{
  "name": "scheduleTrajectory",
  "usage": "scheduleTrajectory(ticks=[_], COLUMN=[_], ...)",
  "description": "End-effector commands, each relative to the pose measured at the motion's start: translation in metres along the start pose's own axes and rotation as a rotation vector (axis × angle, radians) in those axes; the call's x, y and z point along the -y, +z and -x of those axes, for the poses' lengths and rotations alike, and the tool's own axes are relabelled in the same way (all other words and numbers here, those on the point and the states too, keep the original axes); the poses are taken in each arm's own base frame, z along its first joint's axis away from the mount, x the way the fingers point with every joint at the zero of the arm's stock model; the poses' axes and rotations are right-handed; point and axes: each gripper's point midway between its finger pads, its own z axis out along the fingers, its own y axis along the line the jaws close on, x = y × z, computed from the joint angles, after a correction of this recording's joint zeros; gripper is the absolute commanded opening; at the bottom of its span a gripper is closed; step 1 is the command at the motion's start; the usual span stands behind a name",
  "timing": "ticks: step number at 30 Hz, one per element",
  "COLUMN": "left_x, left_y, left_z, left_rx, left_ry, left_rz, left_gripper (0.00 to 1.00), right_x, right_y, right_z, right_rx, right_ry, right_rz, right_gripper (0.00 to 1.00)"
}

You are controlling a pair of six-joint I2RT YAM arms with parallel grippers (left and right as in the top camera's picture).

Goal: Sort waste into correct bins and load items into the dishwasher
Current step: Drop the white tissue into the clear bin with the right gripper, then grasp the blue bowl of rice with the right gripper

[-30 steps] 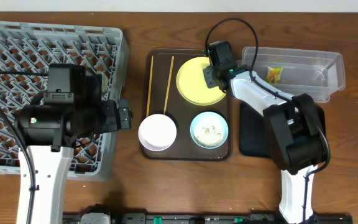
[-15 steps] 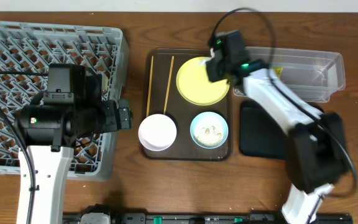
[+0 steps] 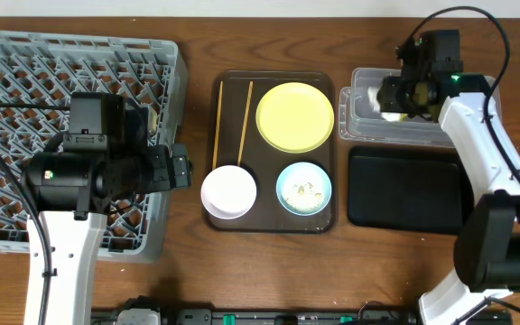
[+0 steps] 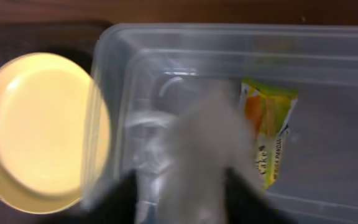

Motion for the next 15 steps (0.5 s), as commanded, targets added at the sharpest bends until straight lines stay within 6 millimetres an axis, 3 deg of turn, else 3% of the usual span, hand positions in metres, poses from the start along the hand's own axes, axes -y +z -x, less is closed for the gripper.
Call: scheduleTrajectory(ticks=[1, 4, 8, 12, 15], left_x=[0.000, 0.000, 0.000, 0.000, 0.000], left_y=[-0.004, -0.004, -0.004, -0.004, -0.004], left_z=[0.003, 0.003, 0.003, 0.003, 0.003], left_rx=[0.021, 0.022, 0.022, 0.021, 0.021], left_ry=[0.023, 0.024, 0.023, 0.023, 0.023], left_rz=[0.006, 0.006, 0.006, 0.006, 0.005], left_gripper=[0.98, 0.98, 0.98, 0.98, 0.98], right_x=[-0.023, -0.056, -0.085, -0.121, -0.154], right_y=[-0.011, -0.041, -0.072, -0.084, -0.079], right_z=[0.002, 0.004, -0.014, -0.064, -0.116], right_rx=[0.008, 0.038, 0.008, -0.149, -0.316], right_ry=[-0.045, -0.071, -0.099, -0.161, -0.246], right_rz=[0.114, 0.240, 0.282, 0.311, 0.328], right_gripper=[0.54, 0.65, 0.55, 0.43, 0.55])
